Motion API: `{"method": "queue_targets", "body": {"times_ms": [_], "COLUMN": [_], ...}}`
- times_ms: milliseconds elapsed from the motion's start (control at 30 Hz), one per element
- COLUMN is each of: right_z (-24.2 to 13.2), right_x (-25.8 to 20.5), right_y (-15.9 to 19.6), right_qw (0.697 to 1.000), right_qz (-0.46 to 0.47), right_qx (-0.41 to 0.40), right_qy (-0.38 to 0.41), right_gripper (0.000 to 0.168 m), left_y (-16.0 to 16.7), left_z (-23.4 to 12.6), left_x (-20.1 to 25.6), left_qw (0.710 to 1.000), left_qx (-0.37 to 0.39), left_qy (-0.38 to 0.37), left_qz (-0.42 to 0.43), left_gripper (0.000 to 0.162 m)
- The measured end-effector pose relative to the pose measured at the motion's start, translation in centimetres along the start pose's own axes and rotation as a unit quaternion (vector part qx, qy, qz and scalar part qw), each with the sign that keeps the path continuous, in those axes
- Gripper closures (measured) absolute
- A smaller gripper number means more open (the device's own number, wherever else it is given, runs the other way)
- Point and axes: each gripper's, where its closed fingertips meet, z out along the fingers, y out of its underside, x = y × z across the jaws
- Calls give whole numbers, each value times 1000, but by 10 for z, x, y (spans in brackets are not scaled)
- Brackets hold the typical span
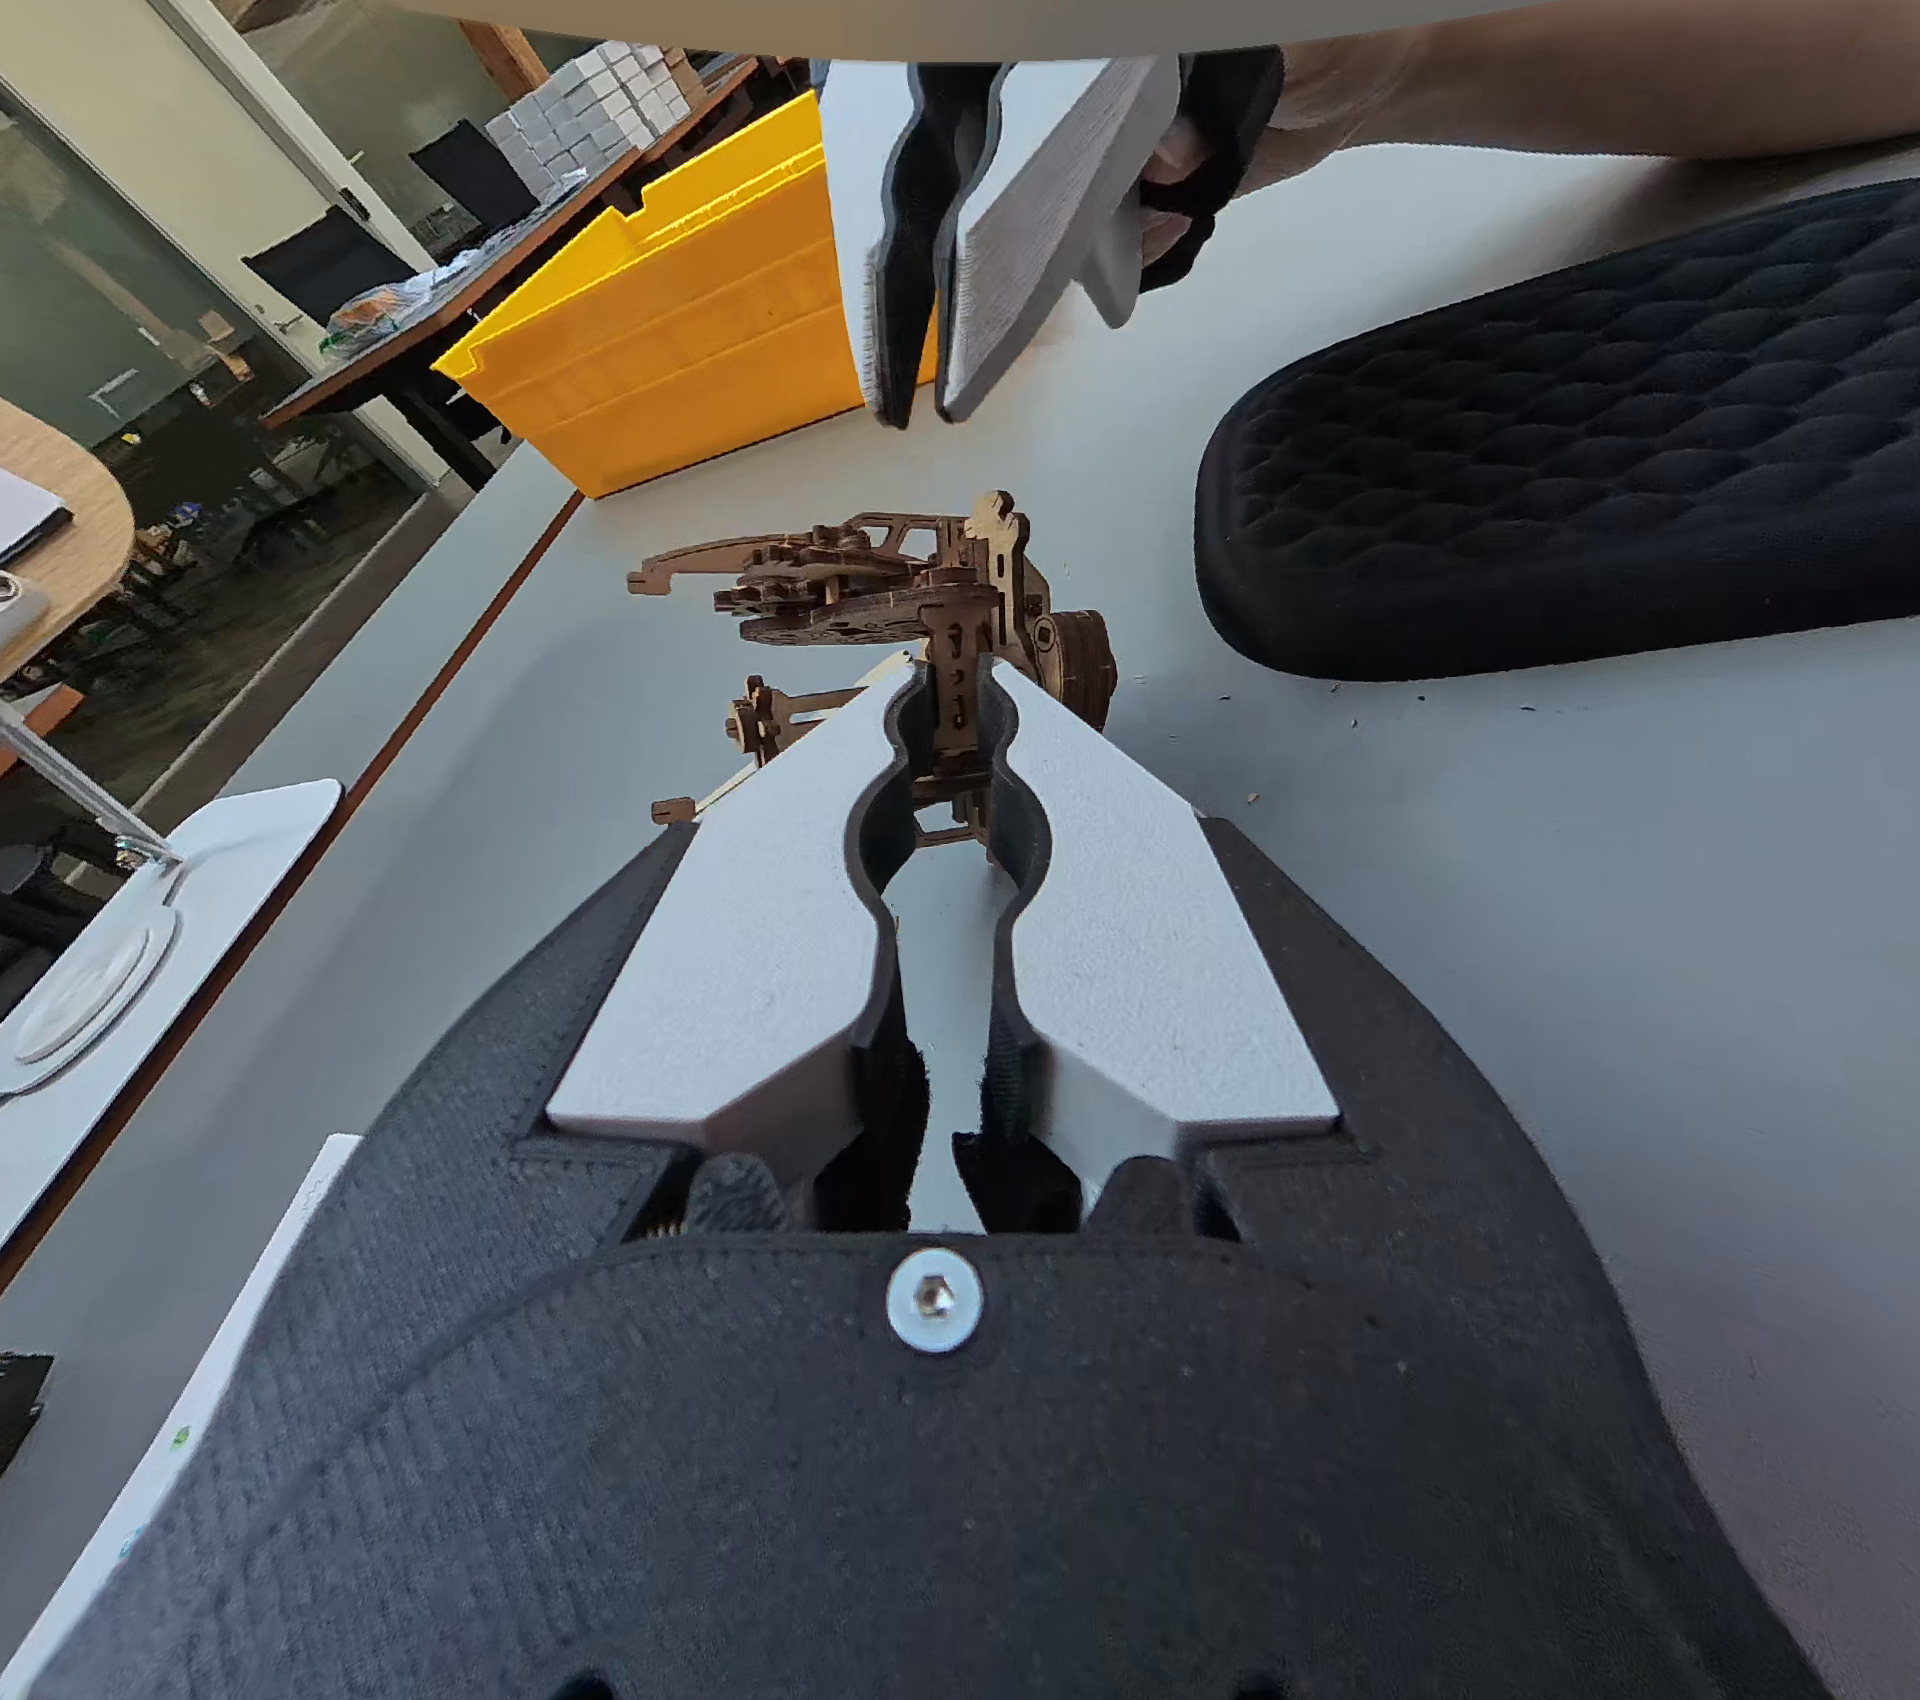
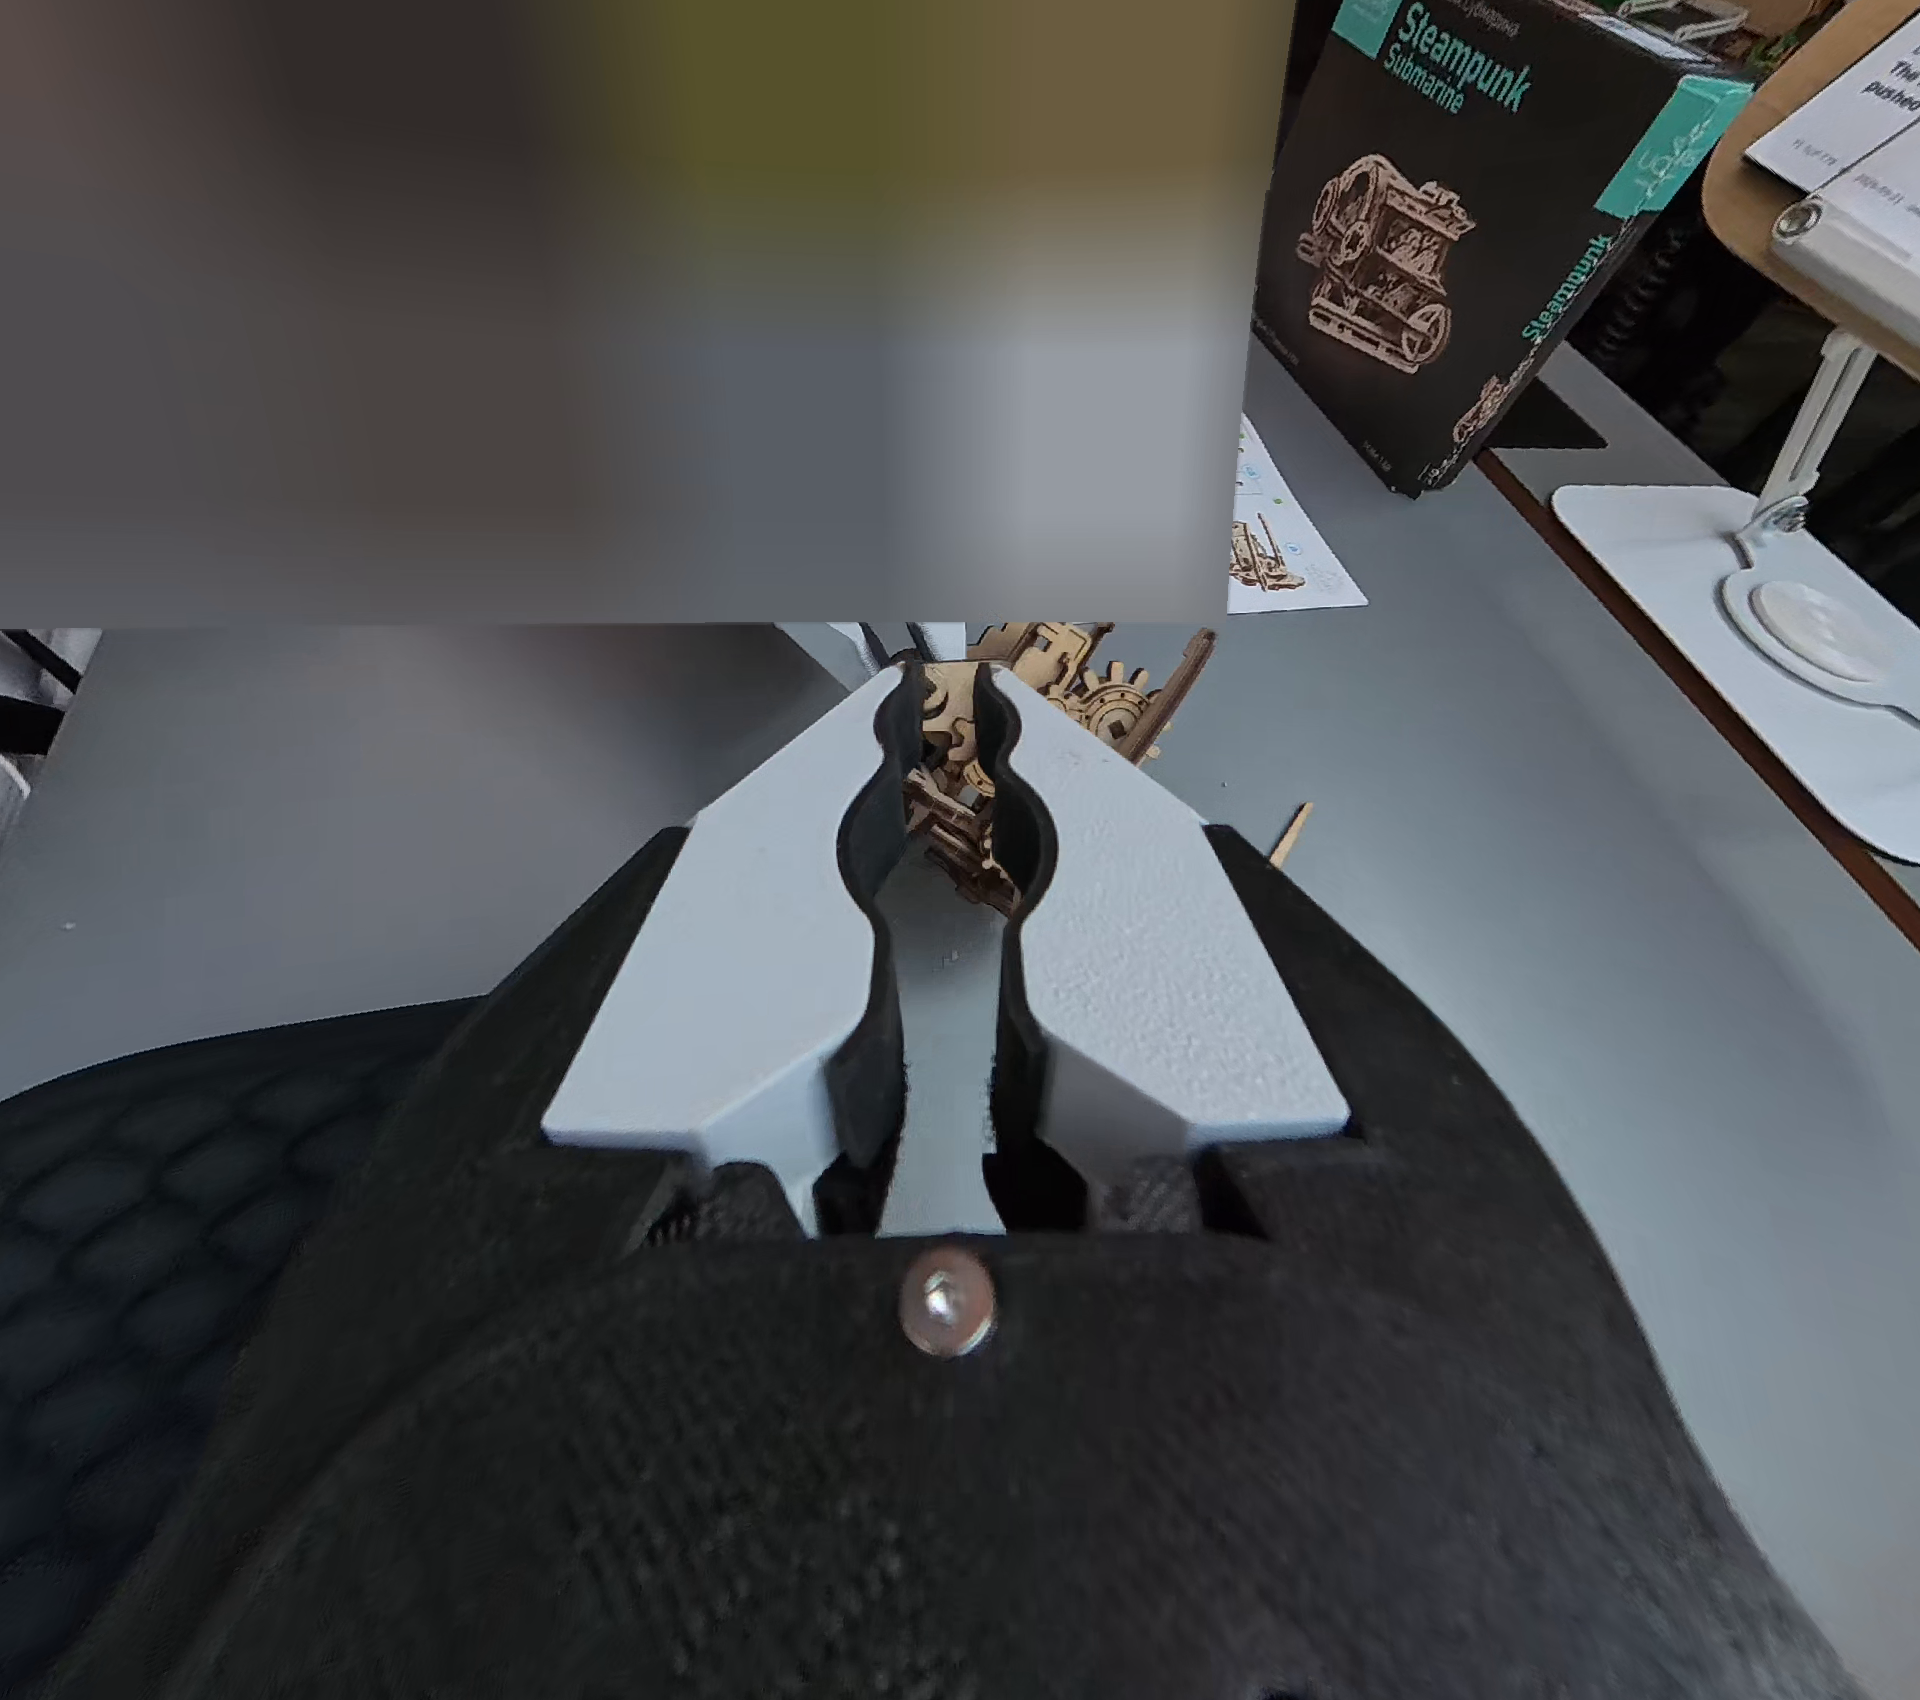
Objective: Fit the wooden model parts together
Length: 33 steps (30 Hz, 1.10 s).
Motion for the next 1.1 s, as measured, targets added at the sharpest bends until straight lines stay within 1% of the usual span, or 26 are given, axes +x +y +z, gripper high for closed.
{"method": "queue_targets", "body": {"times_ms": [200, 267, 367, 533, 933, 1100], "right_z": [17, 20, 24, 22, 20, 18], "right_x": [-8, -8, -8, -7, -10, -9], "right_y": [16, 18, 20, 19, 24, 24], "right_qw": [999, 999, 999, 1000, 998, 998], "right_qz": [-5, -5, -15, -3, 34, 36], "right_qx": [-33, -33, -35, -26, -36, -39], "right_qy": [-15, -14, -7, -11, -44, -42], "right_gripper": [157, 153, 154, 160, 160, 161], "left_y": [3, 3, 4, 4, 5, 2], "left_z": [1, 1, 1, 2, 6, 6], "left_x": [2, 2, 2, 3, 8, 7], "left_qw": [1000, 1000, 1000, 1000, 998, 997], "left_qx": [-15, -15, -17, -20, -39, -26], "left_qy": [-2, -2, -1, 0, -8, -24], "left_qz": [6, 5, 6, 6, 58, 66], "left_gripper": [157, 157, 157, 157, 157, 157]}}
